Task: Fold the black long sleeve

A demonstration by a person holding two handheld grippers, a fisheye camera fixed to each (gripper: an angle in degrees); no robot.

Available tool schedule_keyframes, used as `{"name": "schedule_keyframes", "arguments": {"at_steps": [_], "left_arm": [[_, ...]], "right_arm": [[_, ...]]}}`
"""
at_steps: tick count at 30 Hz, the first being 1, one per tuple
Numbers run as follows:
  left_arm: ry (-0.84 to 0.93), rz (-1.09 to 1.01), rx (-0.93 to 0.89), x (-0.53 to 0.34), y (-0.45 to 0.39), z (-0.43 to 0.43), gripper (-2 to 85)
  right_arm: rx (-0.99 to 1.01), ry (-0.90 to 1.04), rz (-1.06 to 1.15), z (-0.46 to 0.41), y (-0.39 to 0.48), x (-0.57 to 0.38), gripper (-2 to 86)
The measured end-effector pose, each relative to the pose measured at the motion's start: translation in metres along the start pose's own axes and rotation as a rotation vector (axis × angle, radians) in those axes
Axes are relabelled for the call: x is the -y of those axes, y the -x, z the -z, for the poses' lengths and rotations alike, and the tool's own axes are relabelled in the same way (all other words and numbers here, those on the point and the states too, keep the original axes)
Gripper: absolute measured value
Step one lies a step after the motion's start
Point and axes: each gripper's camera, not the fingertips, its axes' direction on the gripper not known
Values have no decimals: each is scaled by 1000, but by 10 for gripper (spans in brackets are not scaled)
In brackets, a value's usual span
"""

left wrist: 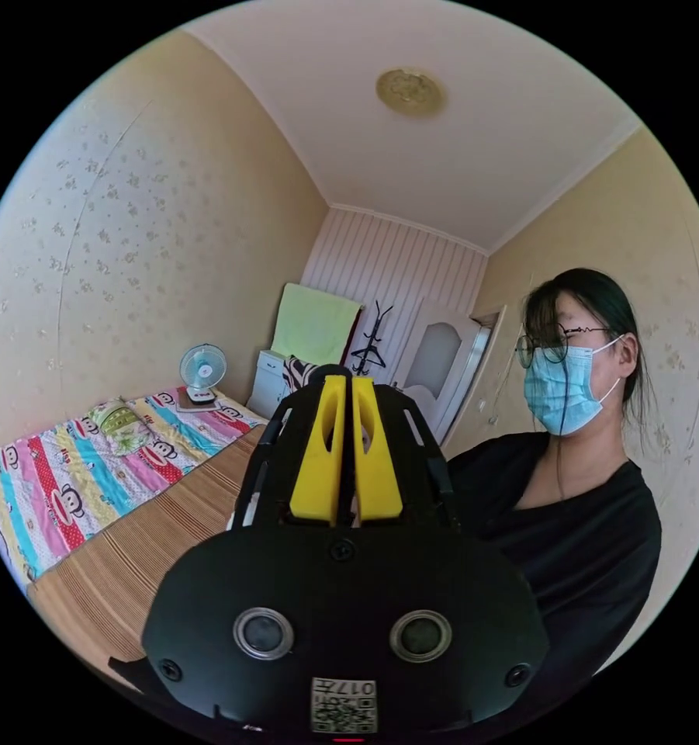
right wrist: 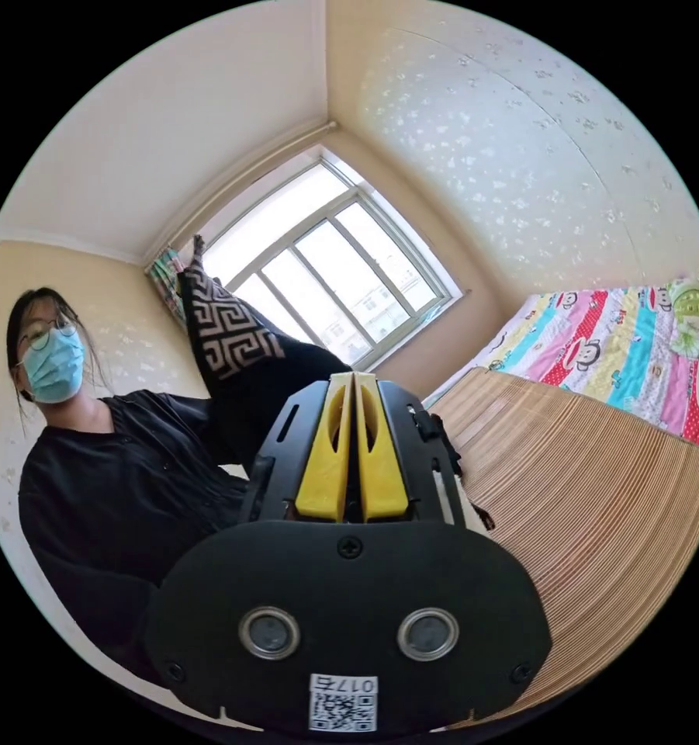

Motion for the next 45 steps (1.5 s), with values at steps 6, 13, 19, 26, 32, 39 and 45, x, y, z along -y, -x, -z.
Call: {"name": "schedule_keyframes", "arguments": {"at_steps": [6, 13, 19, 26, 32, 39, 45], "left_arm": [[-15, 22, -60, 12, -24, 29, -10], [-4, -2, -261, 54, -59, 31, -10], [-23, -14, -123, 75, -95, 116, -10], [-23, 111, 174, 21, -99, 246, -10], [-149, 114, 174, -21, -108, 283, -10], [-572, 81, 266, 15, -131, 337, -10], [-805, 14, 513, 51, -152, 341, -10]], "right_arm": [[-89, 151, -32, -40, 16, 4, 161], [222, 158, -31, -102, 34, 24, 143], [265, -17, -7, 3, 76, 27, 20], [150, -141, 117, 135, 167, 18, 11], [-179, -345, 203, 188, 280, 19, 11], [-502, -615, 335, 208, 403, 47, 12], [-605, -773, 331, 231, 414, 59, 12]]}}
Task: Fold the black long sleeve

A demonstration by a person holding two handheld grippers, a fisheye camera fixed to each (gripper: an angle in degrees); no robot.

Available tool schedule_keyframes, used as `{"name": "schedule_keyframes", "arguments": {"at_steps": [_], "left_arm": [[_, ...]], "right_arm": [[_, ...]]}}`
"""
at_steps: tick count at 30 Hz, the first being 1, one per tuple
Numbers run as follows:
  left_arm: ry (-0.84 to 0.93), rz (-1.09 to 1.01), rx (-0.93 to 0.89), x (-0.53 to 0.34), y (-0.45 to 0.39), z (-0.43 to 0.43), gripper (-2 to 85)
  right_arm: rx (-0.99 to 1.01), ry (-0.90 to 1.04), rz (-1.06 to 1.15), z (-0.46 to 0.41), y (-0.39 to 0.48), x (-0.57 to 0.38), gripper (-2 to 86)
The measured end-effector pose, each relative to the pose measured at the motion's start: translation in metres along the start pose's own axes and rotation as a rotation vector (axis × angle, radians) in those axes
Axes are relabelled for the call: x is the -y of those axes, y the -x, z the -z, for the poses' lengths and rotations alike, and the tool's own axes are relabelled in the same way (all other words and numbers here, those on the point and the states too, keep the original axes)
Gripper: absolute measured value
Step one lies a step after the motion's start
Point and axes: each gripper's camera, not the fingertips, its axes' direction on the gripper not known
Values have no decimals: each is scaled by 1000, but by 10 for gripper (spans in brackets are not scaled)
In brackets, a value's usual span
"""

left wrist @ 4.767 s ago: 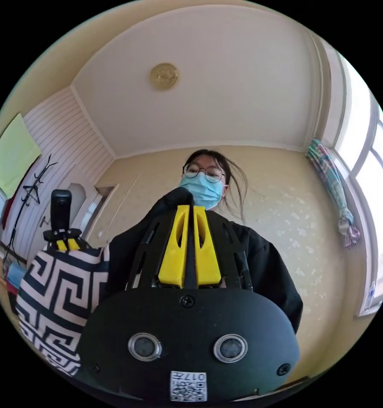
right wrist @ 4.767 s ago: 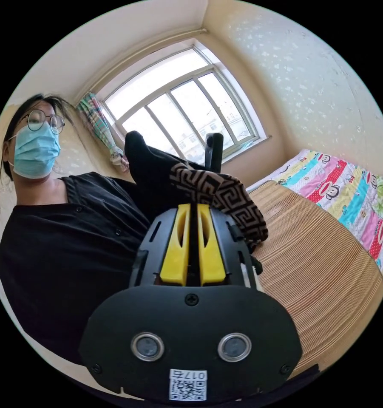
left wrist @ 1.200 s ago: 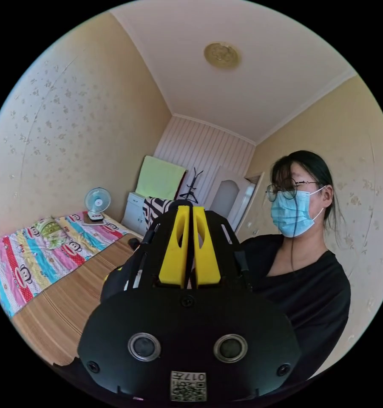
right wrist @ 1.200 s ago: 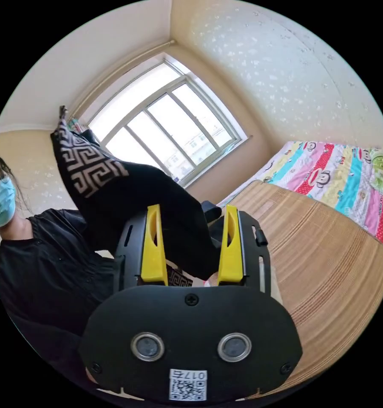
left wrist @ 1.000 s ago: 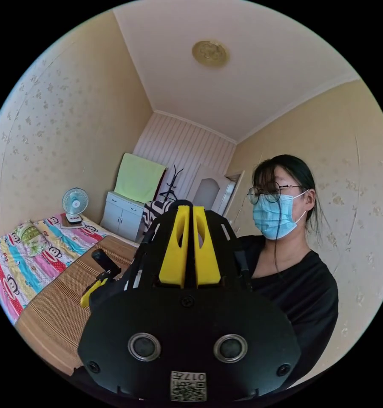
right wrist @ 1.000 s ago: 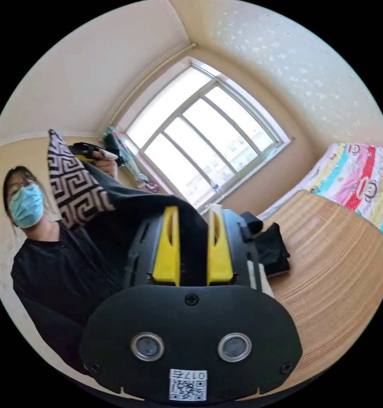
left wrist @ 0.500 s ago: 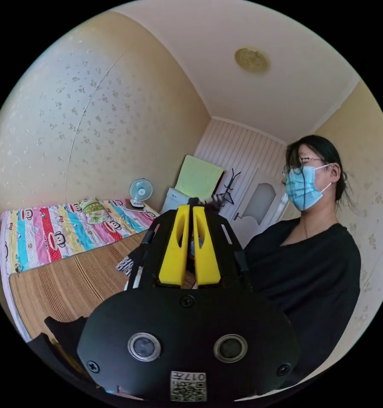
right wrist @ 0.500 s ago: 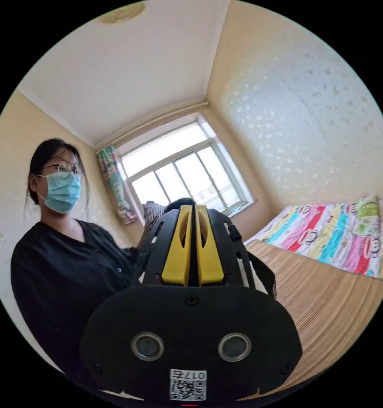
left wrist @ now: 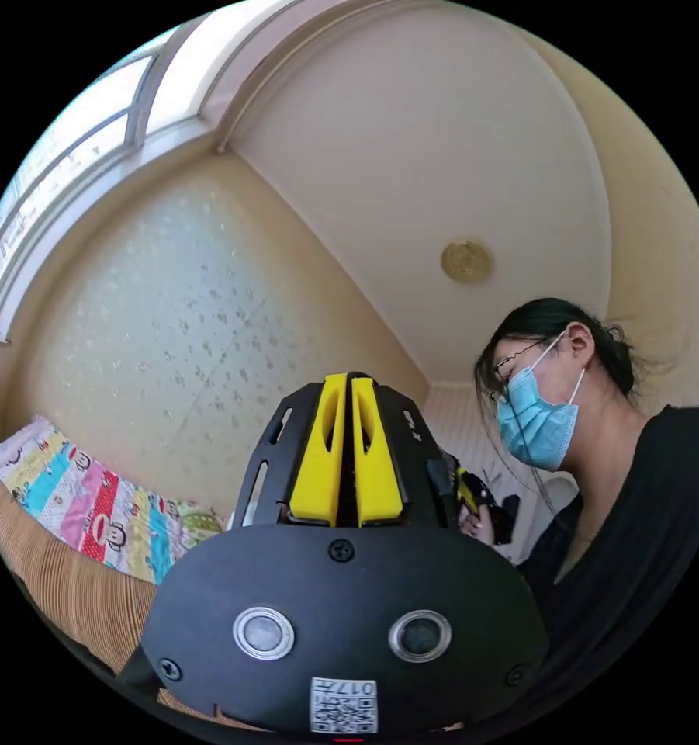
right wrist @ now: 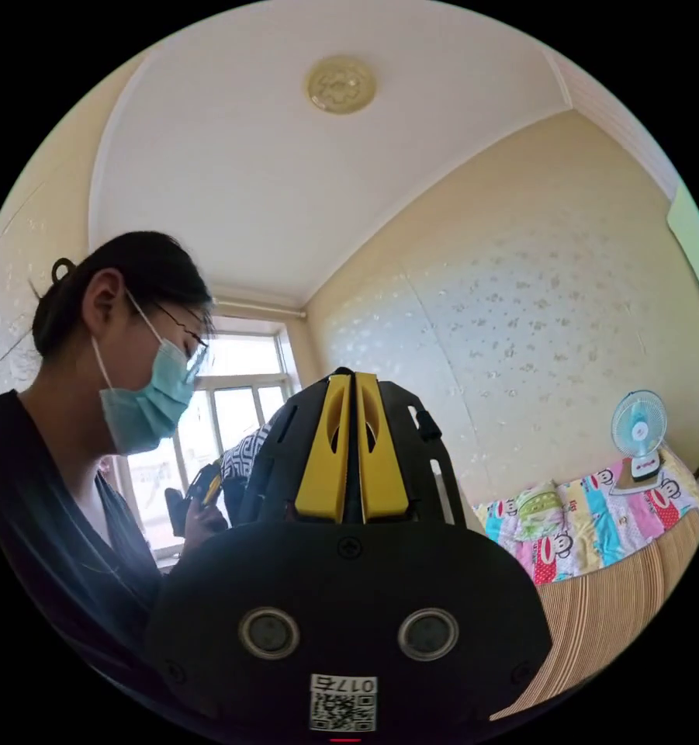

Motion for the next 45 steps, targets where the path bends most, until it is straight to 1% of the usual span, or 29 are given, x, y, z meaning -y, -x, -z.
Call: {"name": "schedule_keyframes", "arguments": {"at_steps": [1, 3, 5, 8, 10, 11, 13, 14, 15, 16, 17, 18, 19, 20, 21, 22, 24, 26, 27, 30, 32, 35, 36, 37, 39, 42, 44, 45], "left_arm": [[-24, -25, 16, 1, -2, -1, -10], [-101, -152, 60, 2, -11, -7, -10], [-135, -251, 114, 2, -17, -13, -10], [-105, -313, 234, 3, -4, -40, -10], [-57, -300, 294, 3, 24, -61, -10], [-20, -283, 325, 0, 54, -77, -10], [66, -269, 386, -15, 110, -106, -9], [142, -276, 447, -37, 153, -128, -9], [236, -279, 513, -69, 203, -149, -8], [282, -276, 540, -87, 230, -158, -7], [363, -270, 581, -126, 286, -175, -5], [435, -280, 612, -168, 341, -189, -3], [485, -272, 632, -189, 371, -197, 0], [590, -237, 660, -229, 430, -211, 7], [704, -184, 651, -269, 490, -221, 22], [764, -141, 647, -288, 519, -225, 29], [947, 28, 693, -351, 614, -224, 36], [976, 66, 782, -376, 650, -205, 21], [970, 85, 783, -383, 663, -190, 15], [989, 102, 722, -381, 677, -158, 21], [985, 119, 700, -361, 673, -142, 34], [970, 151, 660, -308, 640, -104, 54], [980, 180, 639, -291, 624, -86, 63], [991, 199, 634, -285, 615, -76, 64], [1088, 276, 630, -275, 577, -39, 71], [1252, 408, 624, -282, 540, -7, 92], [1273, 472, 621, -284, 523, 6, 102], [1275, 503, 625, -285, 515, 10, 105]], "right_arm": [[-15, -38, 31, 3, -4, -1, 12], [-45, -115, 97, 9, -11, -8, 12], [-112, -186, 154, 13, -18, -16, 12], [-256, -201, 223, -4, -37, -28, 13], [-348, -169, 290, -38, -63, -44, 13], [-370, -155, 307, -48, -72, -49, 13], [-487, -18, 365, -106, -121, -79, 12], [-525, 33, 380, -123, -136, -91, 12], [-597, 152, 404, -160, -173, -120, 12], [-652, 278, 431, -198, -217, -159, 11], [-673, 347, 436, -218, -241, -180, 10], [-694, 492, 435, -257, -297, -230, 10], [-699, 647, 414, -293, -358, -286, 9], [-697, 737, 377, -310, -391, -314, 9], [-665, 932, 282, -338, -453, -371, 8], [-631, 1106, 175, -356, -510, -426, 8], [-626, 1253, 32, -358, -571, -492, 7], [-695, 1283, -43, -345, -607, -532, 6], [-726, 1276, -71, -332, -623, -547, 6], [-695, 1275, -91, -301, -642, -572, 7], [-679, 1253, -108, -281, -644, -565, 8], [-632, 1201, -143, -240, -630, -527, 14], [-585, 1199, -149, -222, -621, -512, 19], [-580, 1206, -180, -201, -614, -500, 26], [-599, 1227, -246, -169, -609, -489, 39], [-650, 1334, -313, -122, -618, -489, 60], [-688, 1389, -343, -101, -629, -496, 75], [-671, 1397, -347, -93, -634, -501, 83]]}}
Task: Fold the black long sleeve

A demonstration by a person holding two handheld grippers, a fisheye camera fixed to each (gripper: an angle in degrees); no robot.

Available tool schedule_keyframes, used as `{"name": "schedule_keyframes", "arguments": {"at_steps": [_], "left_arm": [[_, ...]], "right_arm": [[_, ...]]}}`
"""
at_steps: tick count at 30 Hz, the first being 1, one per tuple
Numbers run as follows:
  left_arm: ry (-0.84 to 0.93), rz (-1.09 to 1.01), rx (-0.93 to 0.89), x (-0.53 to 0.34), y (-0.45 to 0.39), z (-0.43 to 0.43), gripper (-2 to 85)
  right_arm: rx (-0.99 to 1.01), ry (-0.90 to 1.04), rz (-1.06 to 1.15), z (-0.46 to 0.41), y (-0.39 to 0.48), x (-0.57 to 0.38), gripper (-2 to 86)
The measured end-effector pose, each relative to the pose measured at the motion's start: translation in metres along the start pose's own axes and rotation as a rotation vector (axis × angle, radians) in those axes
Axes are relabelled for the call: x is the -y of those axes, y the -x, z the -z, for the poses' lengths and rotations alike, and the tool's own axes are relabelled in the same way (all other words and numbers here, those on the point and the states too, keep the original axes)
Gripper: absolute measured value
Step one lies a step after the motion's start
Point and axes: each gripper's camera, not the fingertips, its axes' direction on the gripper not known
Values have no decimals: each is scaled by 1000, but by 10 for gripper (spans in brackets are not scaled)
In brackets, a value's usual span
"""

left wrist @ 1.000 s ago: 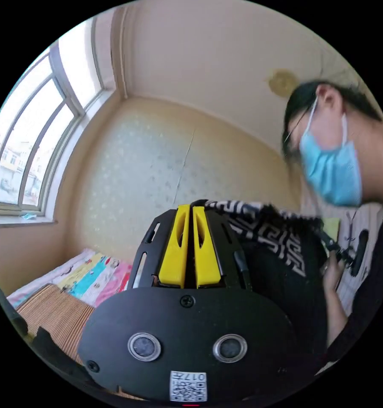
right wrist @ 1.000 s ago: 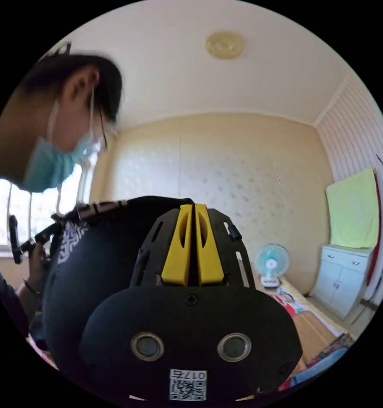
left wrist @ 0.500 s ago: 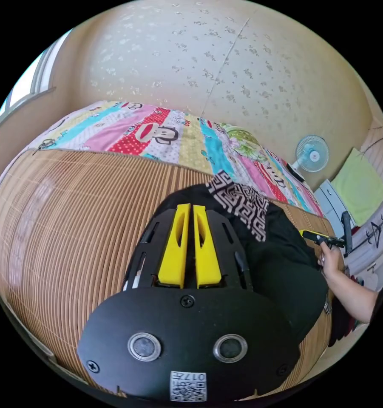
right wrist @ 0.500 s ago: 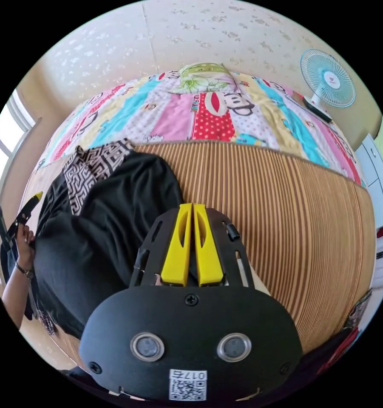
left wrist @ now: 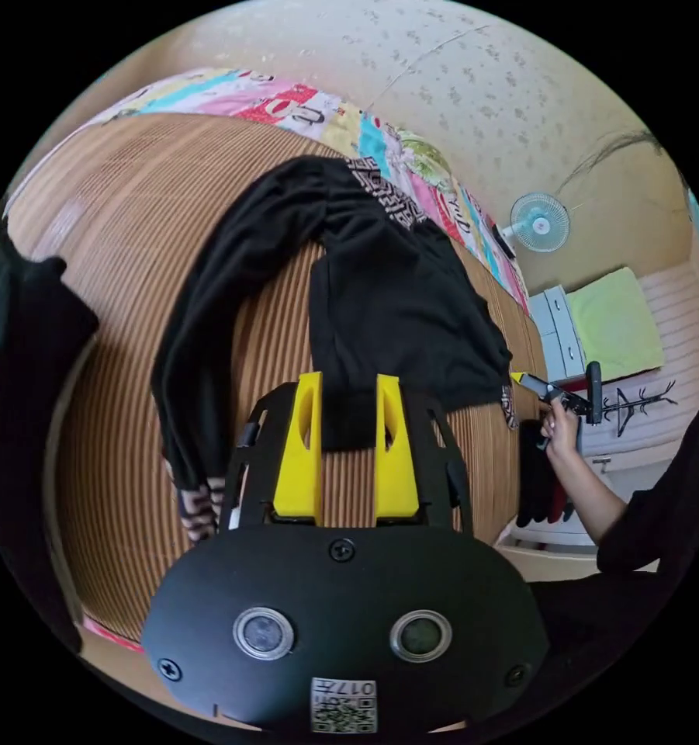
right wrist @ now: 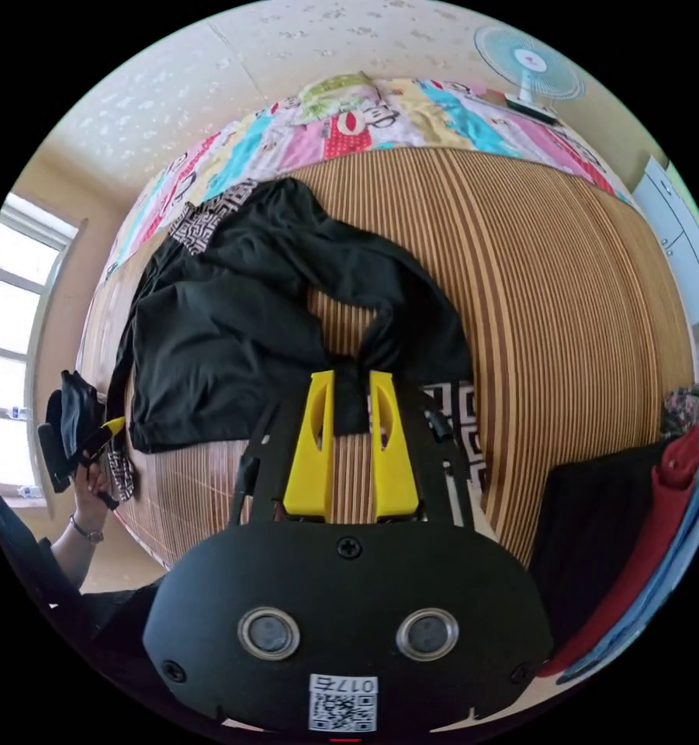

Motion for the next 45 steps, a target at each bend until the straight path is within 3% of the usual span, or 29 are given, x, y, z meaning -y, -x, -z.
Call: {"name": "schedule_keyframes", "arguments": {"at_steps": [4, 6, 10, 18, 23, 27, 31, 33, 37, 40, 42, 45], "left_arm": [[39, 38, -12, -3, -15, -1, 94], [132, 58, 68, 6, -22, -5, 44], [240, 52, 65, 4, -25, 20, 17], [448, 109, 135, -76, -33, 111, 21], [336, 93, 158, -76, -52, 168, 61], [109, 295, 185, -70, -29, 220, 105], [177, 307, 117, -62, -24, 185, 106], [236, 238, 302, -57, -47, 168, 51], [315, 80, 399, -34, -82, 202, 12], [192, -71, 507, 15, -124, 301, 5], [101, -249, 749, 49, -160, 384, 6], [-5, -348, 980, 55, -180, 466, 12]], "right_arm": [[-10, 111, 70, -35, -10, 5, 81], [-72, 94, 84, -33, -9, 4, 62], [-136, 265, 157, -24, -18, -8, 40], [18, 524, 5, 3, -96, -110, 34], [52, 536, -83, 23, -127, -117, 43], [84, 441, -178, 50, -147, -90, 38], [240, 415, -124, 49, -145, -64, 27], [254, 418, -91, 47, -142, -57, 25], [329, 407, -58, 55, -138, -45, 15], [396, 418, -27, 58, -136, -39, 9], [417, 432, -12, 57, -135, -37, 7], [495, 442, -38, 58, -135, -35, 6]]}}
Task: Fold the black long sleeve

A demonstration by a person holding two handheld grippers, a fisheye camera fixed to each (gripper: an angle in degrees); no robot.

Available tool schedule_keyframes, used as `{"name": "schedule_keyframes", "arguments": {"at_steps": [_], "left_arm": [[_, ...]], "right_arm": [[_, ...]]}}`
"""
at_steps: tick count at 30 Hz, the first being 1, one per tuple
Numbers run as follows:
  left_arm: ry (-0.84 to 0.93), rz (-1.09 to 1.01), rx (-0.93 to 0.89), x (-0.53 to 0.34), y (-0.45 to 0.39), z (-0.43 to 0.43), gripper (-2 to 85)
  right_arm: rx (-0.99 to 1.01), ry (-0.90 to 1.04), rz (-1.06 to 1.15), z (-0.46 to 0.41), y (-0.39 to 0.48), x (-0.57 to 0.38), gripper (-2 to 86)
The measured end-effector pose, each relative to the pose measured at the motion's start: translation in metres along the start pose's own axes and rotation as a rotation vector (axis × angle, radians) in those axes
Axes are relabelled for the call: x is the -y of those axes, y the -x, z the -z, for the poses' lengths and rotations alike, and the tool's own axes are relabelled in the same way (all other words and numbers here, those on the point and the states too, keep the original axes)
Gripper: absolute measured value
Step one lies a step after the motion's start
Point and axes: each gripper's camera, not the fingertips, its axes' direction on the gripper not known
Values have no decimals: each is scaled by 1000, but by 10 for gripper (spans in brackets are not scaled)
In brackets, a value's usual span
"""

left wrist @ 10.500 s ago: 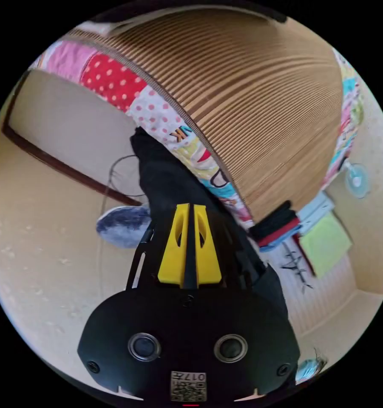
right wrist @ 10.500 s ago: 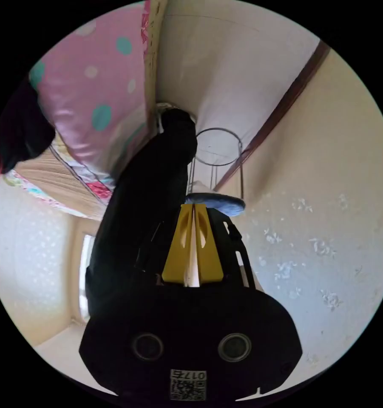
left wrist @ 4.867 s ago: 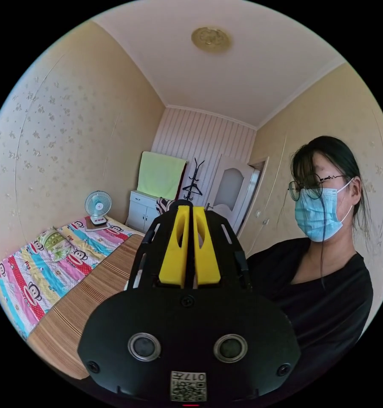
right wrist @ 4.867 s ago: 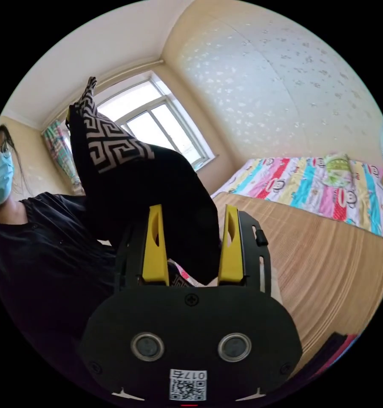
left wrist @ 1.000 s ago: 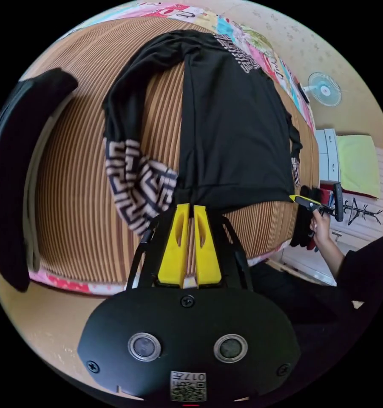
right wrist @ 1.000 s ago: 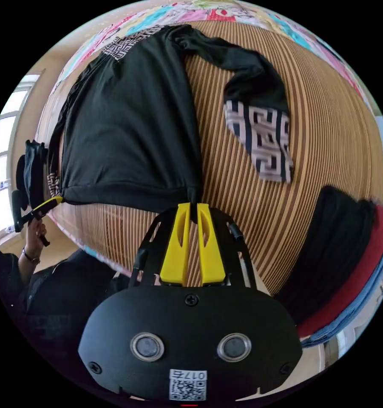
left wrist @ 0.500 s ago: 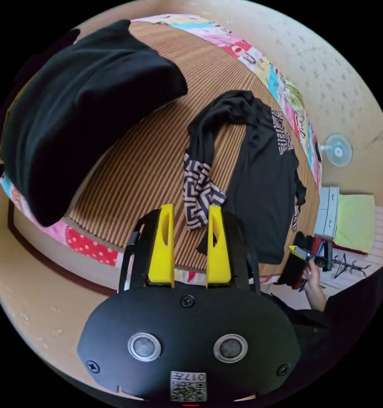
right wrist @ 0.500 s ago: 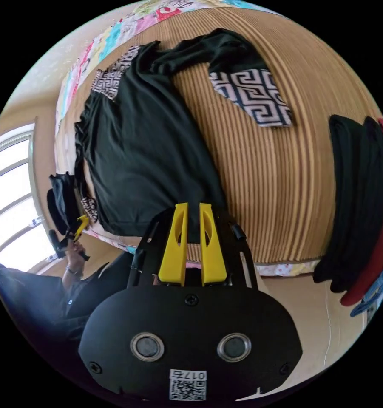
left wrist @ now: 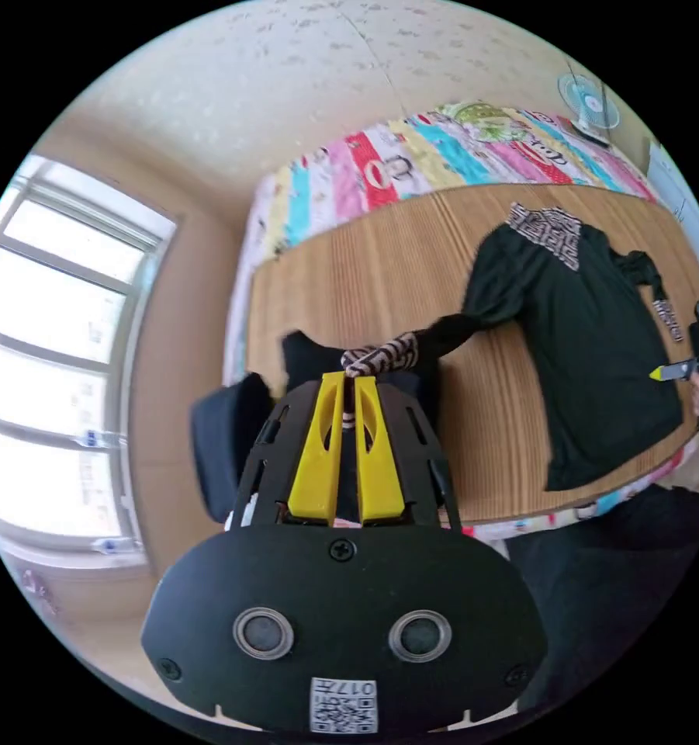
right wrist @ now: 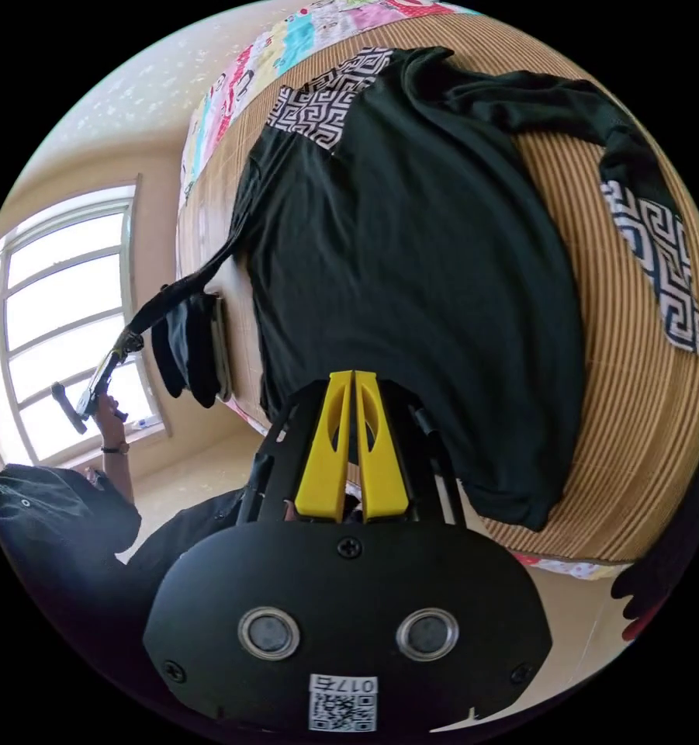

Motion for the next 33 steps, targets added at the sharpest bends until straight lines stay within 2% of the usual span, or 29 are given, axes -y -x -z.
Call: {"name": "schedule_keyframes", "arguments": {"at_steps": [4, 7, 9, 10, 12, 15, 19, 23, 29, 33], "left_arm": [[12, 49, -13, -51, 27, -5, 23], [174, 237, -108, -135, 34, -73, 39], [341, 580, -257, -216, 50, -122, 50], [355, 689, -304, -236, 56, -127, 51], [252, 1098, -534, -315, 74, -126, 61], [9, 1429, -818, -382, 76, -116, 84], [-129, 1461, -963, -380, 80, -112, 100], [-31, 1415, -963, -355, 84, -131, 112], [-25, 1609, -965, -388, 82, -132, 87], [-93, 1738, -1031, -421, 79, -118, 124]], "right_arm": [[36, 11, 28, -2, 3, -3, 6], [52, 48, 31, -7, 0, -6, 6], [59, 75, 24, -7, -4, -9, 6], [55, 92, 20, -5, -7, -12, 5], [39, 105, 21, 0, -10, -18, 6], [22, 122, 10, 9, -19, -22, 5], [78, 118, -15, 20, -22, -18, 5], [107, 116, 22, 26, -10, -15, 5], [157, 162, 33, 27, -4, -26, 4], [179, 176, 12, 33, -12, -37, 4]]}}
